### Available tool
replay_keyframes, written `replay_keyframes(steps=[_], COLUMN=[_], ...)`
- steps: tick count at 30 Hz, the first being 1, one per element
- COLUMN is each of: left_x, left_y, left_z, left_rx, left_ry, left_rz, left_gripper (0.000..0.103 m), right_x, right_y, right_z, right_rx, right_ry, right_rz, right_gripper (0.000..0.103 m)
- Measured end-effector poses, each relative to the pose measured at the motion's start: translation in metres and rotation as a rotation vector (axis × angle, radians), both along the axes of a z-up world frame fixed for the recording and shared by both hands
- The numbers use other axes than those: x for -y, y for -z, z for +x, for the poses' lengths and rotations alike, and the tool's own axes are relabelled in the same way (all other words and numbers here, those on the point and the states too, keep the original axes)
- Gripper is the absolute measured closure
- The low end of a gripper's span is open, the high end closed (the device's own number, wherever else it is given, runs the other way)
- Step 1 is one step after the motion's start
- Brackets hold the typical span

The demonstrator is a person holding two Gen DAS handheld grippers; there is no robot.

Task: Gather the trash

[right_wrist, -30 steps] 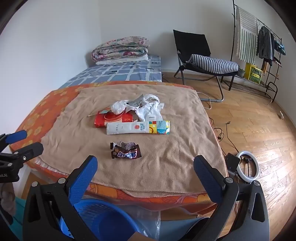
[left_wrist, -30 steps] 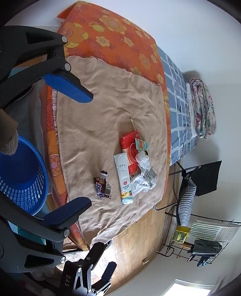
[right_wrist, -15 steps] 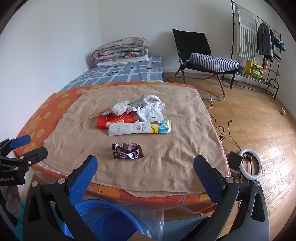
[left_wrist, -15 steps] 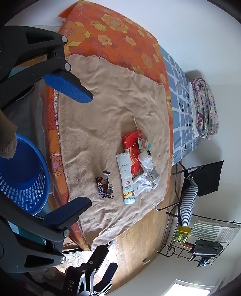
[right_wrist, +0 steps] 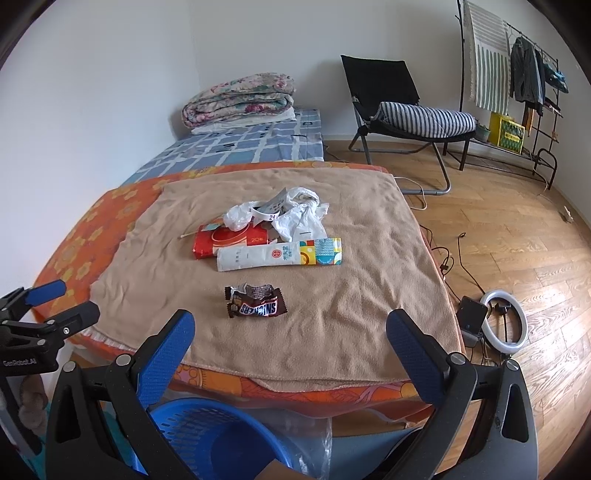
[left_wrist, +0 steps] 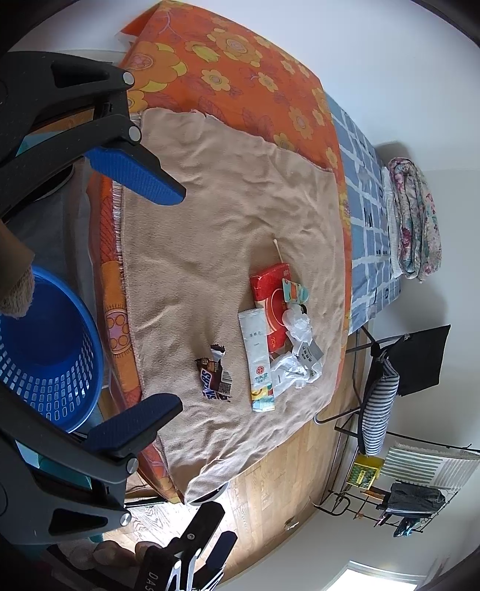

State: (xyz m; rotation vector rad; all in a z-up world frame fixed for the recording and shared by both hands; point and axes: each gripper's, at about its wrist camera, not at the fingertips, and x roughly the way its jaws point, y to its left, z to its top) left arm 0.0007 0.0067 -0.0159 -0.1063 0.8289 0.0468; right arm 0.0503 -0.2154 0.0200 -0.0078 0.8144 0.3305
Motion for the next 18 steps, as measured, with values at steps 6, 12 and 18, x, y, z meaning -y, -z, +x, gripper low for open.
replay_keyframes(steps=[6,12,18], left_x=[0.0007,0.0004,0.0005], left_y=[0.0004,0.0005,0.0021], left_z=[-0.0003,-0.0002,-0.0009], left_rx=[0.002,0.002,-0.001], left_ry=[0.002,0.0,0.0], left_rz=[0.003,0.002,0.001], left_gripper=[0.0,0.0,0.0], right_x=[0.0041,0.0054,0.0055], right_y=[0.0002,0.0003,0.0002], right_z=[-0.0001,0.0009,0.0011], right_rx=[-0.002,-0.004,-0.005], right_ry=[0.006,0.008,0.006], right_rz=[0.009,0.012,0.011], right_gripper=[0.0,0.0,0.0])
